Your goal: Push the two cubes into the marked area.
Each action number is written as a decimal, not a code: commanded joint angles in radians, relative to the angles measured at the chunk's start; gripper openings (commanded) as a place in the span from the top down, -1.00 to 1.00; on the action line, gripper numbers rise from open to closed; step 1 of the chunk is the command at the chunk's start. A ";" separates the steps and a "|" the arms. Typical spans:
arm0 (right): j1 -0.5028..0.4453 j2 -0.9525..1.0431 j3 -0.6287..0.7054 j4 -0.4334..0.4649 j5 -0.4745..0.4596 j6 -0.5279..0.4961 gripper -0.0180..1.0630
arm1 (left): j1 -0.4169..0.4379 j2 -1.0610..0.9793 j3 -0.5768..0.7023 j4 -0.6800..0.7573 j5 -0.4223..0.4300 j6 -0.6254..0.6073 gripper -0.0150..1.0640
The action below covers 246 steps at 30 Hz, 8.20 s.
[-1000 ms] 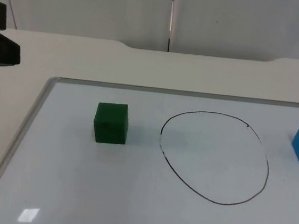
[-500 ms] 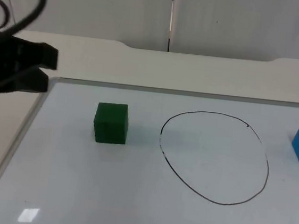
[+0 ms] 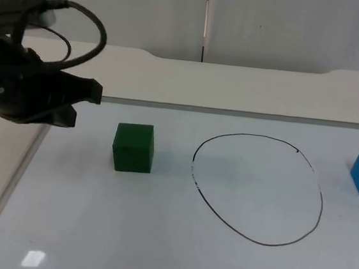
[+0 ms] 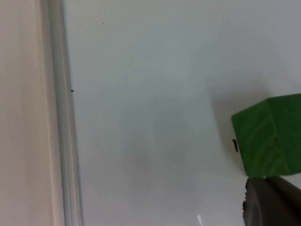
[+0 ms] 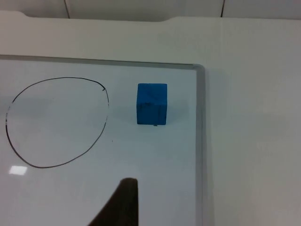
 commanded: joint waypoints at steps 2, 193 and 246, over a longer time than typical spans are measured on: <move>-0.007 -0.004 0.006 -0.007 -0.007 -0.008 -0.98 | -0.004 0.064 -0.044 -0.012 -0.001 0.009 0.98; -0.007 -0.004 0.006 -0.013 -0.007 -0.011 -0.98 | -0.313 0.348 -0.319 -0.273 0.064 0.199 0.98; -0.007 -0.004 0.006 -0.012 -0.007 -0.015 -0.98 | -0.060 -0.206 -0.319 0.520 0.061 -0.315 0.98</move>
